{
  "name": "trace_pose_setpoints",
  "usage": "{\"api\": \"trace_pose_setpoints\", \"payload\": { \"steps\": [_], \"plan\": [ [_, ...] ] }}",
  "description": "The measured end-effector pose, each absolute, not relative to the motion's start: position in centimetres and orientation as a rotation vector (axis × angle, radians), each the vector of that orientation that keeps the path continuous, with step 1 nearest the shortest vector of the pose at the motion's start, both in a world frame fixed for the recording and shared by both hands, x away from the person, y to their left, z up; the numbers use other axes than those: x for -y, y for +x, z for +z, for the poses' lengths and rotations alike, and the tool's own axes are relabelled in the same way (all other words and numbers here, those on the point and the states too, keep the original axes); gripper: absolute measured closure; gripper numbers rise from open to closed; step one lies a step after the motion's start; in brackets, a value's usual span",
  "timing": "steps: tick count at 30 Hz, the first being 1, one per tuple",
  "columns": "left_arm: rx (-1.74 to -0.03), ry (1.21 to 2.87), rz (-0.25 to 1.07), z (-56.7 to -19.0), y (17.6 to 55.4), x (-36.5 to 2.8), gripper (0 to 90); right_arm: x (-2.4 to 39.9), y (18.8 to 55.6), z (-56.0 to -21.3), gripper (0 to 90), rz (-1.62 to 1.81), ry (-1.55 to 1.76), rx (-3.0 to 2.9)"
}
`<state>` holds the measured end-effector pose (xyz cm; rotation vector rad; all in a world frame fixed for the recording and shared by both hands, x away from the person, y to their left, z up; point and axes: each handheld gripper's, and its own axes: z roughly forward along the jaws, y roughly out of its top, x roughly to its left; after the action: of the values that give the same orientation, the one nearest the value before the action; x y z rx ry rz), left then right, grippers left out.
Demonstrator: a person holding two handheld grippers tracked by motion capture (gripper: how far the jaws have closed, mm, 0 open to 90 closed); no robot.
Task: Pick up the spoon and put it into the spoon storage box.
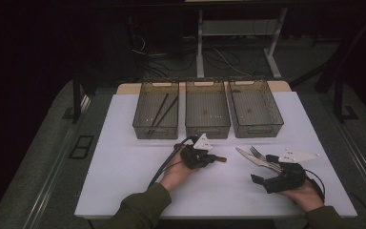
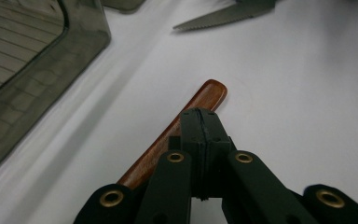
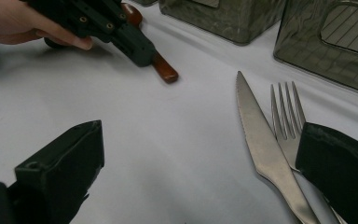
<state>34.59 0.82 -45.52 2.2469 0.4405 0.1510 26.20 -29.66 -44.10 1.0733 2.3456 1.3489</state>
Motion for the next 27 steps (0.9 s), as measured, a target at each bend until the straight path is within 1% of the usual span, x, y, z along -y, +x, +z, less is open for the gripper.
{"api": "trace_pose_setpoints", "payload": {
  "steps": [10,16,17,18,20,24,27],
  "plan": [
    [-0.467,2.236,0.157,-45.6,35.7,0.1,89.1,29.6,26.2,-44.1,0.6,1.348,1.071,-2.347],
    [-0.478,2.193,0.129,-44.5,35.5,-0.8,88.9,29.7,26.1,-44.1,0.6,1.350,1.075,-2.345],
    [-0.481,2.188,0.124,-44.2,35.5,-1.1,87.5,29.7,26.1,-44.1,0.6,1.350,1.073,-2.345],
    [-0.486,2.185,0.118,-43.9,35.4,-1.4,83.3,29.7,26.1,-44.0,0.6,1.350,1.072,-2.346],
    [-0.486,2.170,0.127,-43.2,35.1,-2.4,79.0,29.7,26.1,-44.0,0.6,1.352,1.070,-2.344],
    [-0.523,2.133,0.155,-42.1,34.7,-5.1,68.3,29.8,26.1,-44.0,0.6,1.354,1.072,-2.342],
    [-0.572,2.103,0.176,-41.8,34.7,-7.2,62.7,29.7,26.1,-44.1,0.6,1.350,1.074,-2.344]
  ]
}}
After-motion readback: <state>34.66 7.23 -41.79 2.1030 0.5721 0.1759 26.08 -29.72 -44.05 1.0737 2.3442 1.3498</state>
